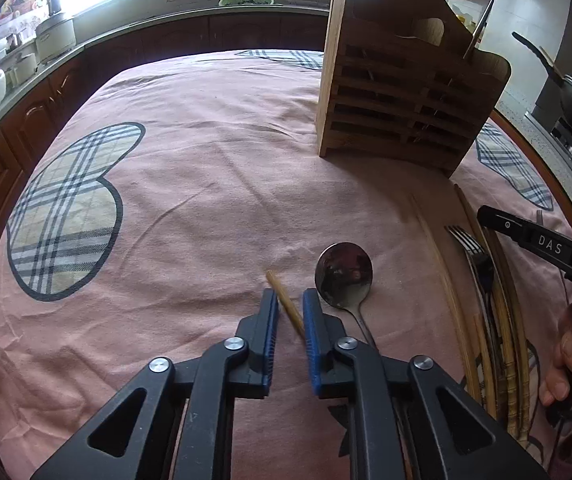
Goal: Organize utensils
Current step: 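Close the left tool on a bamboo chopstick while the right tool grasps another bamboo chopstick, then raise the bamboo chopstick in the left tool over the holder while the right tool carries its own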
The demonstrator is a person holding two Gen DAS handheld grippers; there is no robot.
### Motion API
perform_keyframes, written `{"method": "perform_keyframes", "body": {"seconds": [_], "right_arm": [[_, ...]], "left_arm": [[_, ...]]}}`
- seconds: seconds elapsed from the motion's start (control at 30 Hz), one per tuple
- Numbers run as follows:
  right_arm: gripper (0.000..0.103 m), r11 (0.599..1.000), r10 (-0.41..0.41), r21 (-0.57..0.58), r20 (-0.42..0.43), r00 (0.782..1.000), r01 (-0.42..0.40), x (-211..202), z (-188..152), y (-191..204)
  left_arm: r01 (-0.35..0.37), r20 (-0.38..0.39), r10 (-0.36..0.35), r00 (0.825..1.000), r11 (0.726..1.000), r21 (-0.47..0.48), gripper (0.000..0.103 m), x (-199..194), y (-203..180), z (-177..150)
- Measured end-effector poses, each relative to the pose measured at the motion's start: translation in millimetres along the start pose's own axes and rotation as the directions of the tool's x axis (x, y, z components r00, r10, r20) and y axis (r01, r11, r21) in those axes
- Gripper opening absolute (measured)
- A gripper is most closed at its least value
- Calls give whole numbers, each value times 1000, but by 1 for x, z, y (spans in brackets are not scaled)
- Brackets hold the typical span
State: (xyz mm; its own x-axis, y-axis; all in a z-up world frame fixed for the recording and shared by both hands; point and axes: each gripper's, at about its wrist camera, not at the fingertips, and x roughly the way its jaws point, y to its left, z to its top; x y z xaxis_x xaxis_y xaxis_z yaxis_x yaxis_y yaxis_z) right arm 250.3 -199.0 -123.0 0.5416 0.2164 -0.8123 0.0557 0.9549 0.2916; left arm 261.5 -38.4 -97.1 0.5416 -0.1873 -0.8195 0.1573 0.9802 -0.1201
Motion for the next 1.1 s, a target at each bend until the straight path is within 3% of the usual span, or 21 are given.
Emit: {"method": "perform_keyframes", "body": {"seconds": [0.23,0.33,0.57,0.6,0.67,0.7,1.03,1.1], "right_arm": [[6,997,63,39,50,997,-65,-25,0,-7],[5,995,87,50,79,993,-91,-39,1,-9],[5,992,110,41,129,986,-116,-65,4,-1],[5,993,108,37,130,986,-114,-66,4,1],[5,992,115,38,132,985,-121,-67,4,3],[5,992,116,36,136,984,-122,-69,3,3],[5,991,122,44,130,984,-129,-70,-4,2],[5,990,127,45,129,983,-134,-69,-3,2]], "left_arm": [[89,10,-88,996,993,-80,6,-19,22,0],[116,29,-113,993,988,-101,0,-32,29,1],[131,76,-123,990,985,-112,1,-60,35,-5],[127,55,-120,991,983,-131,4,-57,37,-6],[118,8,-118,993,977,-178,25,-47,42,-7],[104,5,-105,994,977,-189,27,-44,44,-8],[16,-48,-22,999,993,-115,28,-4,18,8],[-19,-43,15,999,997,-76,20,0,11,10]]}}
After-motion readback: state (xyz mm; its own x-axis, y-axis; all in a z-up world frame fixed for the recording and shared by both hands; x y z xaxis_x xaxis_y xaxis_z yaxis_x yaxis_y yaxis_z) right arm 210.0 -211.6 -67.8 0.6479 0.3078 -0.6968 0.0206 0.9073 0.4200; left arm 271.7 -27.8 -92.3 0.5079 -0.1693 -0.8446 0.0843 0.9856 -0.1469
